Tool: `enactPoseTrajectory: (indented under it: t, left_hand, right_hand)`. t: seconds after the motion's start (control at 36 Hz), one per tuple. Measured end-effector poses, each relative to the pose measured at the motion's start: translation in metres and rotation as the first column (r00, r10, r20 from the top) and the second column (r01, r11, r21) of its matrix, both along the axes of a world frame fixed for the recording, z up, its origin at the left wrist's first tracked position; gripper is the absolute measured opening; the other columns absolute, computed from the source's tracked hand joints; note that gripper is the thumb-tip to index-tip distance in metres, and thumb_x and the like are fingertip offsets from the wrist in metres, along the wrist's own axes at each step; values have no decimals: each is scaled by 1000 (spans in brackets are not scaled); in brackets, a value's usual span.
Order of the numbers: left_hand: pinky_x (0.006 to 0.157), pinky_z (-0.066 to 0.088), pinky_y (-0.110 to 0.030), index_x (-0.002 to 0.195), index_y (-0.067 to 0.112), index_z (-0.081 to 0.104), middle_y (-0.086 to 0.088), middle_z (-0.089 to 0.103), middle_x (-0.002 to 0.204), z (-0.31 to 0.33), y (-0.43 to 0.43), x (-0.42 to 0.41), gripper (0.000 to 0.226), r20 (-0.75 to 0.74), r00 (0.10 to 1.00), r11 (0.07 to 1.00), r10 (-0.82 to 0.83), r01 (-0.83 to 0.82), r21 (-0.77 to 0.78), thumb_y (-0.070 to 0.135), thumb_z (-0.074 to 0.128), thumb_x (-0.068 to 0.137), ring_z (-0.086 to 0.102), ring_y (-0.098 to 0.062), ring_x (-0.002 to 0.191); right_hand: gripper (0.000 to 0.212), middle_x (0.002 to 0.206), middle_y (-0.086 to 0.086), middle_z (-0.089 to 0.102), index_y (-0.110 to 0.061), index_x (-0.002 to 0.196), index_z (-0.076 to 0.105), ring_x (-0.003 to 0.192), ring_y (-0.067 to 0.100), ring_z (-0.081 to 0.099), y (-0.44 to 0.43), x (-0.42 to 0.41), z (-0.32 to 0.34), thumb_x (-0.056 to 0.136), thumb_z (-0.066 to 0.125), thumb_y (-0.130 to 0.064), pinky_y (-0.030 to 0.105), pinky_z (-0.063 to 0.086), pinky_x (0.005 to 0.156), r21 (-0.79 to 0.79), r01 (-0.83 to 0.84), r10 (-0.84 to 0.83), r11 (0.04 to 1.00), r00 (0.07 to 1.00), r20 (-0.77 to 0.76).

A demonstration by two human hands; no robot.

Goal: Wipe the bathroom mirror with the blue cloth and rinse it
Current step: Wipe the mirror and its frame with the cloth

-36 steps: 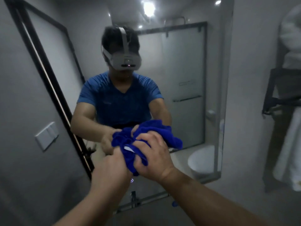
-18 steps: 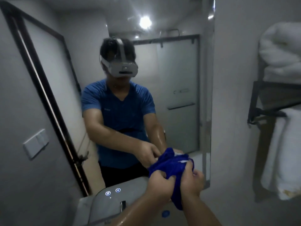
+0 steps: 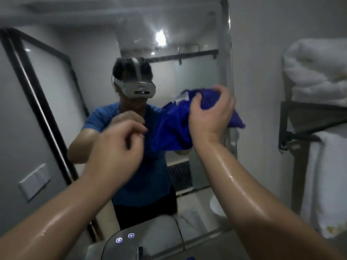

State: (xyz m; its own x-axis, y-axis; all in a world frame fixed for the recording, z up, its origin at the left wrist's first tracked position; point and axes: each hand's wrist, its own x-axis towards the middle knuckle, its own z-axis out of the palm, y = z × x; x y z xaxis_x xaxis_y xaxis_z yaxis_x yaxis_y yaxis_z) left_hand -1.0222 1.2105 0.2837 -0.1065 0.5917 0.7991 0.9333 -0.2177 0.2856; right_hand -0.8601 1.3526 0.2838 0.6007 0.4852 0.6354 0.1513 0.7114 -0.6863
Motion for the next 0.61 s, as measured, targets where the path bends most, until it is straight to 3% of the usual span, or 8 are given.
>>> enactPoseTrajectory:
  t: [0.06, 0.11, 0.25, 0.39, 0.44, 0.5, 0.61]
  left_hand:
    - [104, 48, -42, 110, 30, 72, 6, 69, 120, 14, 0, -21, 23, -176, 973, 978, 151, -122, 169, 18, 62, 94, 61, -21, 116]
    - [115, 36, -51, 129, 22, 67, -4, 58, 139, 16, 3, -38, 37, -266, 919, 940, 291, -222, 258, 17, 65, 93, 47, -31, 134]
    - [128, 21, -57, 153, 14, 54, -11, 43, 165, 6, 20, -74, 59, -454, 825, 929, 337, -214, 302, 30, 57, 96, 33, -37, 155]
    - [129, 21, -59, 159, 12, 48, -15, 41, 167, -3, 37, -98, 63, -583, 710, 899, 396, -171, 403, 30, 54, 99, 35, -41, 155]
    - [130, 20, -58, 160, 13, 45, -14, 39, 168, -4, 40, -99, 64, -576, 702, 887, 418, -178, 427, 31, 53, 99, 33, -40, 157]
    - [129, 21, -59, 161, 14, 44, -14, 38, 168, -6, 44, -99, 64, -570, 704, 881, 424, -175, 440, 31, 52, 99, 32, -39, 158]
    - [128, 25, -61, 159, 13, 46, -14, 38, 168, -7, 48, -101, 64, -557, 710, 872, 431, -170, 459, 31, 52, 98, 33, -39, 157]
  right_hand:
    - [24, 115, -4, 60, -19, 114, 65, 106, 16, 58, -1, -15, 16, 93, 71, -30, 30, 52, 101, 86, 33, -41, 996, 995, 92]
    - [20, 109, 3, 64, -16, 106, 69, 102, 24, 60, -6, -35, 13, 90, 67, -27, 46, 53, 94, 193, 39, -75, 980, 980, 184]
    - [33, 116, 10, 68, -14, 105, 78, 109, 34, 62, -13, -65, -78, 77, 73, -29, 48, 47, 92, 367, -148, -92, 918, 823, 561]
    - [47, 125, 1, 65, -26, 116, 66, 113, 26, 62, 3, -43, -183, 71, 73, -34, 53, 49, 96, 301, -232, -45, 925, 721, 691]
    - [45, 126, -4, 63, -27, 117, 66, 117, 21, 61, 11, -22, -215, 72, 72, -33, 51, 50, 100, 265, -187, -46, 946, 733, 679]
    - [37, 123, -5, 63, -26, 112, 68, 116, 20, 61, 17, -2, -234, 75, 68, -28, 51, 50, 100, 213, -114, -37, 970, 803, 594]
    - [13, 112, 3, 66, -45, 100, 59, 105, 26, 66, 33, 9, -214, 87, 60, -43, 42, 56, 95, -118, 26, -12, 993, 993, 116]
